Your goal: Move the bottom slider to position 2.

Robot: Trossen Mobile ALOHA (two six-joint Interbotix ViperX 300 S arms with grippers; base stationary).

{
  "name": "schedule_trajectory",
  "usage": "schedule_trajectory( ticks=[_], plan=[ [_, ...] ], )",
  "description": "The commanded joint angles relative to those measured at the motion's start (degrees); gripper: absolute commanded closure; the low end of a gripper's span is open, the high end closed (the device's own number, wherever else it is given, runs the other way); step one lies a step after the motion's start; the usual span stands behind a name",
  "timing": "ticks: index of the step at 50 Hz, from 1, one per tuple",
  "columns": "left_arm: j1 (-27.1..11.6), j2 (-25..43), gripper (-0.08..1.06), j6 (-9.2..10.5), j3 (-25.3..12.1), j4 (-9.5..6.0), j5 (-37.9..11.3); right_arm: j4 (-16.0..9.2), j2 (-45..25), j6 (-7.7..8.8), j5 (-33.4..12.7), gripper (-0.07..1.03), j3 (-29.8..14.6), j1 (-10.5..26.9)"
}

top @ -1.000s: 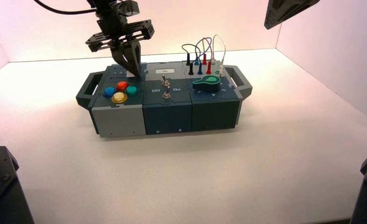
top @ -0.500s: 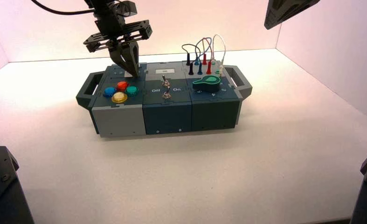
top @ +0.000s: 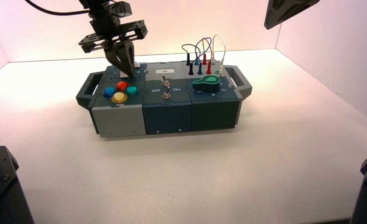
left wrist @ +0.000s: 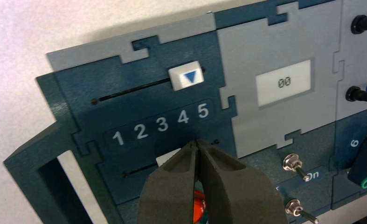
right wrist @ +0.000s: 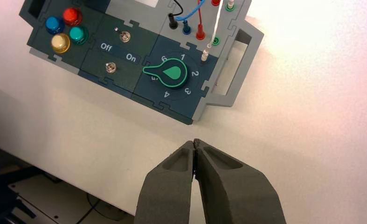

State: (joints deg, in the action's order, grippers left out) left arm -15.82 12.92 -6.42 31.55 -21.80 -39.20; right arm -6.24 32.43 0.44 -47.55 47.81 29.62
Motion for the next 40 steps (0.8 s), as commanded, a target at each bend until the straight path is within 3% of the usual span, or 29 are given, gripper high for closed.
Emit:
schedule_trajectory(
  ticks=[1,40],
  plan=[
    [2.64,-0.79,1.01,-0.88,-0.26,0.70,0.53,-0.18,0.26,-0.18,0.26,0.99,-0.70,-0.18],
    [4.22,-0.70,1.01,-1.32,0.00,0.70,0.35,-0.09,0.09,-0.09,0.35,0.99,-0.70,-0.09]
  ],
)
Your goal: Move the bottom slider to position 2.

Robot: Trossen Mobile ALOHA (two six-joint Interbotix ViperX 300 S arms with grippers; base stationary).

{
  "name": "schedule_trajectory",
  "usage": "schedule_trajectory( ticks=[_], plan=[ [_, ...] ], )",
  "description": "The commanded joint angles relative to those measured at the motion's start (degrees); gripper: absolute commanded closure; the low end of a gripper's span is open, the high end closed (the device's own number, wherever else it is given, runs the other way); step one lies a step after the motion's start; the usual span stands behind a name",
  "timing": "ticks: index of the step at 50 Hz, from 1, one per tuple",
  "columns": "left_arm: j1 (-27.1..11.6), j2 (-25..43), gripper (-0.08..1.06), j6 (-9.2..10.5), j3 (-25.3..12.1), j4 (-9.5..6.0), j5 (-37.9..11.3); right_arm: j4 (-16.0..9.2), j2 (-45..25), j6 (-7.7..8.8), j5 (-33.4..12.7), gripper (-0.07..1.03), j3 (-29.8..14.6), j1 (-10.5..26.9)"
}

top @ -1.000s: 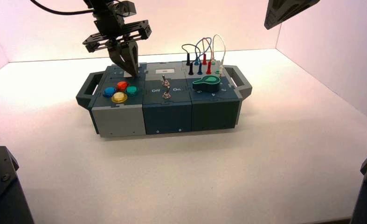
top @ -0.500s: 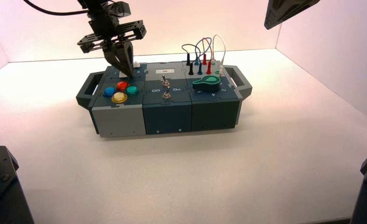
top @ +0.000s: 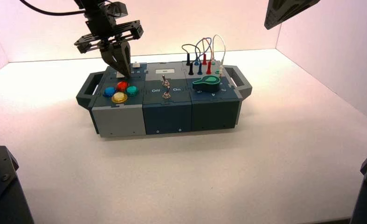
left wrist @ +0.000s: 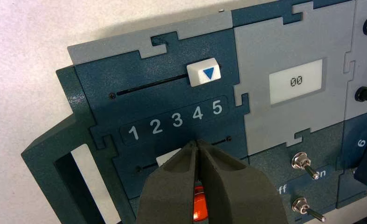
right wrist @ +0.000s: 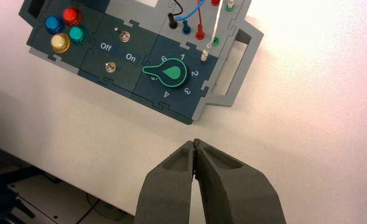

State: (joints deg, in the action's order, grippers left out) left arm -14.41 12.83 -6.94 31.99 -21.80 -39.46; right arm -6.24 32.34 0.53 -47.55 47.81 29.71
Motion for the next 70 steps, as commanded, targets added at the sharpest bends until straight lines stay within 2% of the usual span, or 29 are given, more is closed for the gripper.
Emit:
schedule_trajectory(
  ticks=[1,35,54,70],
  plan=[
    [2.72,-0.53,1.01,-0.79,-0.44,0.70,0.62,-0.09,0.18,-0.18,0.35,0.99,-0.70,-0.26],
    [3.16,-0.62,1.01,-1.14,-0.26,0.79,0.53,-0.09,0.18,-0.18,0.44,0.99,-0.62,-0.26],
    [5.54,-0.79,1.01,-1.41,-3.16,0.97,-0.62,-0.18,0.18,-0.18,0.26,0.99,-0.35,-0.26],
    [5.80,-3.16,1.01,-1.32,-1.93,1.23,-2.37,-0.09,0.26,-0.18,0.44,0.99,-0.26,-0.26]
  ],
)
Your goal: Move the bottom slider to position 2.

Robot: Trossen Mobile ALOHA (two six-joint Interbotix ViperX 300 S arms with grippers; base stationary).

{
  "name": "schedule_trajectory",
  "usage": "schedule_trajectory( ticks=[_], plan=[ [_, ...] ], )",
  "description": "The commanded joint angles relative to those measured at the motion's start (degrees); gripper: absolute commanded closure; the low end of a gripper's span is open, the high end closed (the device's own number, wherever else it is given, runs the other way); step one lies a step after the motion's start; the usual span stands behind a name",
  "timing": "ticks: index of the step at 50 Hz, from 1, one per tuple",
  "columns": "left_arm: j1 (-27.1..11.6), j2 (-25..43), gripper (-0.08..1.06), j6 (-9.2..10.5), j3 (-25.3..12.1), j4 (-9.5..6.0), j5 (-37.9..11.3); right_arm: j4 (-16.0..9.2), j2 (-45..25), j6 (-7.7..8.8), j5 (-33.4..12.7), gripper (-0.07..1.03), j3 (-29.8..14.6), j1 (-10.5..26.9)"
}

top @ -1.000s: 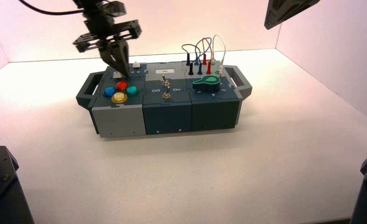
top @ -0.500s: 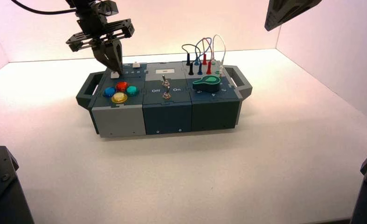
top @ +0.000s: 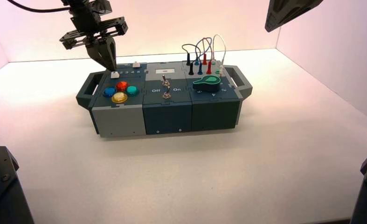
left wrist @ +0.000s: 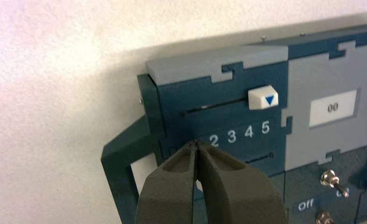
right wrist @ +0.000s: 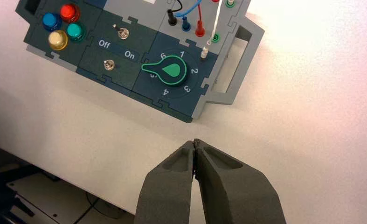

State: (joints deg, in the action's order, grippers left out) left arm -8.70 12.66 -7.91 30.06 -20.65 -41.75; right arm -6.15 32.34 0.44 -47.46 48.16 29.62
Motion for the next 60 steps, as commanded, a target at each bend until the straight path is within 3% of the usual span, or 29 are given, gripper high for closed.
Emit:
schedule_trajectory(
  ticks=[1,15,35,60],
  plan=[
    [0.09,-3.08,1.01,-0.35,0.09,0.09,0.00,-0.18,0.26,-0.09,0.35,0.99,-0.62,-0.18],
    [1.93,-5.71,1.01,-0.35,2.02,0.97,0.18,-0.18,0.26,0.00,0.44,0.99,-0.53,-0.18],
    [1.93,-6.06,1.01,-0.35,4.22,0.88,-1.05,-0.18,0.26,0.00,0.44,0.99,-0.44,-0.18],
    [-0.70,-4.39,1.01,0.00,2.29,0.62,-1.67,-0.18,0.35,0.00,0.44,0.99,-0.44,-0.18]
  ],
)
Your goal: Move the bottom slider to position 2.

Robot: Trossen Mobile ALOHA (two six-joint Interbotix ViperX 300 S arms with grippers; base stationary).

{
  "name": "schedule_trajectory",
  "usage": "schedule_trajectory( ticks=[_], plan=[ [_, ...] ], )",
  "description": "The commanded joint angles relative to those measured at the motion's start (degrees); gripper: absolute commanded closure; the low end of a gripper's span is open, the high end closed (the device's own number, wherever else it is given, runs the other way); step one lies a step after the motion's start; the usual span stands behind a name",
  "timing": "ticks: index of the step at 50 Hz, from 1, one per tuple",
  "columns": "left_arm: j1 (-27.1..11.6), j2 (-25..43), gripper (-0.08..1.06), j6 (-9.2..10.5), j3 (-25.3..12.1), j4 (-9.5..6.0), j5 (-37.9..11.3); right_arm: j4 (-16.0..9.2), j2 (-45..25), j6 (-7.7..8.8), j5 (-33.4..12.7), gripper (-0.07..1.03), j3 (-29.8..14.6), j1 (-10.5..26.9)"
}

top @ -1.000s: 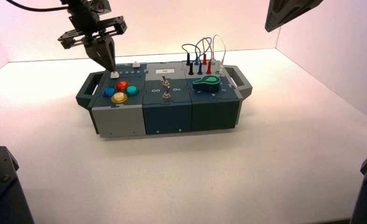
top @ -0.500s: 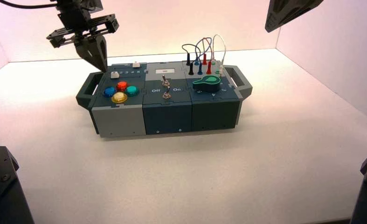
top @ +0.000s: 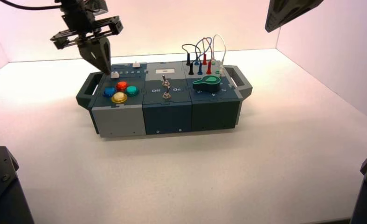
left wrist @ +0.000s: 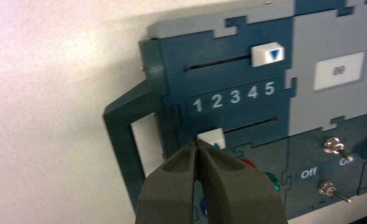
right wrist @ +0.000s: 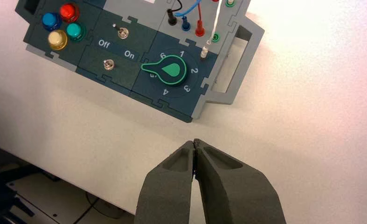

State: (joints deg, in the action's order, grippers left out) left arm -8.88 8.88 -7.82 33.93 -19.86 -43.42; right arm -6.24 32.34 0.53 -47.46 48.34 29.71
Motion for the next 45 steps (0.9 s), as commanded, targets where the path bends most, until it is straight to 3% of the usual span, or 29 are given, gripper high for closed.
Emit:
schedule_trajectory(
  ticks=[1,45],
  plan=[
    [-0.53,-0.44,1.01,-0.09,-1.67,-0.26,-0.09,-0.09,0.35,-0.09,0.44,0.99,-0.44,-0.26],
    [-1.05,0.53,1.01,0.09,-2.11,-0.35,0.09,0.00,0.53,0.00,0.44,0.99,-0.35,-0.26]
  ],
)
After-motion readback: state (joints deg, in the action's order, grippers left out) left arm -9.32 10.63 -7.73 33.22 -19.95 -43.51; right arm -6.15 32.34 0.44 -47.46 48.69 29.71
